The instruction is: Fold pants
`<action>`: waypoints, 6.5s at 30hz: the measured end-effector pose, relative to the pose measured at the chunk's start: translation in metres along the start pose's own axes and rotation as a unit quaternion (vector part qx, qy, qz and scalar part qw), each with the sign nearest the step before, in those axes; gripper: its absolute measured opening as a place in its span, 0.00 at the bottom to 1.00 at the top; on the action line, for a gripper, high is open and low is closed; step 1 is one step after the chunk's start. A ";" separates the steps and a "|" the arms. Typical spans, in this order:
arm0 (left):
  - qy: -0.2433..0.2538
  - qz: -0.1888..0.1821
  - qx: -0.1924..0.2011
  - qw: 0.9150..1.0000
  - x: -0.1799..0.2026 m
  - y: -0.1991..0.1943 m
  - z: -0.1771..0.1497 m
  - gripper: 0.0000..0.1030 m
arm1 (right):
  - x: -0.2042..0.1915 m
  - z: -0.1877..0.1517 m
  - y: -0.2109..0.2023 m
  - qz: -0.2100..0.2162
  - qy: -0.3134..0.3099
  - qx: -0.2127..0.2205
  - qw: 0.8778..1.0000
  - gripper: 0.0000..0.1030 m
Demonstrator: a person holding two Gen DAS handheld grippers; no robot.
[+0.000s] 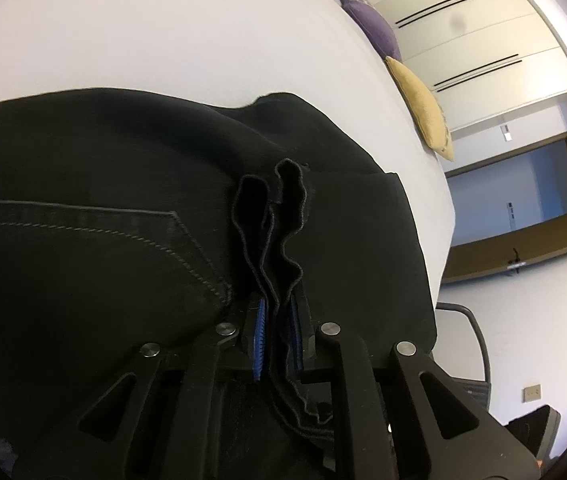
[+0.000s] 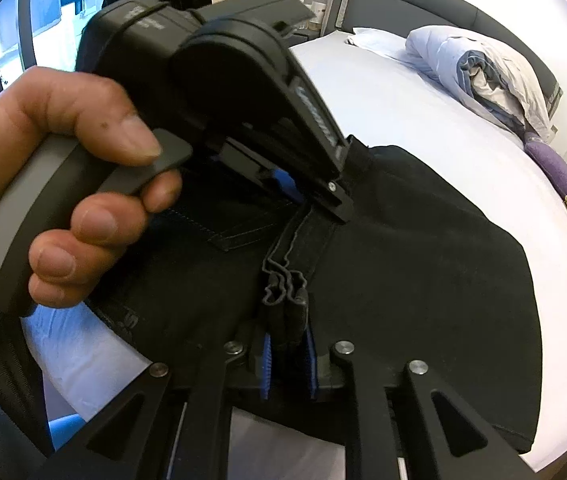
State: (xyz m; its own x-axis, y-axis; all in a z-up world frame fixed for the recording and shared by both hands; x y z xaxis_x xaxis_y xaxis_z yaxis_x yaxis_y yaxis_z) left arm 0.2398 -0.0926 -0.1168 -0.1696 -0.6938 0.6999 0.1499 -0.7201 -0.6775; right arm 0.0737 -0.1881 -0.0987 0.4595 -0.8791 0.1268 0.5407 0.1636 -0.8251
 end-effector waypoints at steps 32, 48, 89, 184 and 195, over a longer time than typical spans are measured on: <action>0.064 0.014 0.004 0.998 0.050 0.040 -0.055 0.12 | 0.314 -0.032 0.097 0.382 0.407 -0.022 0.830 0.46; 0.059 -0.011 0.024 0.998 0.027 0.029 -0.062 0.12 | 0.273 -0.091 -0.014 0.366 0.340 -0.029 0.866 0.49; -0.252 -0.028 0.303 0.919 -0.124 -0.214 -0.212 0.95 | 0.137 0.018 0.058 0.468 0.444 0.051 0.762 0.64; 0.330 0.150 0.021 0.932 0.227 0.196 -0.087 0.13 | 0.295 -0.052 0.016 0.286 0.361 -0.006 0.888 0.16; 0.270 0.073 -0.014 0.960 0.208 0.235 -0.085 0.68 | 0.299 -0.083 0.041 0.306 0.410 -0.003 0.859 0.25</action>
State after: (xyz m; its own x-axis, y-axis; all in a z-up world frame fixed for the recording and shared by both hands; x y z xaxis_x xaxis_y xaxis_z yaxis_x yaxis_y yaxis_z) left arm 0.1574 -0.4048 -0.1494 -0.6302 -0.6754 0.3830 0.1858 -0.6101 -0.7702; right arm 0.1746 -0.4810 -0.1399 0.0046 -0.6492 -0.7606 0.3689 0.7081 -0.6021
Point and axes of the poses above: each gripper's, at about its wrist camera, not at the fingertips, and y roughly the way its jaws point, x to its right, z to its top, the point moved 1 cm from there along y, roughly the way its jaws point, and after that the axes turned 2 degrees about -z, right-handed, at the moved point
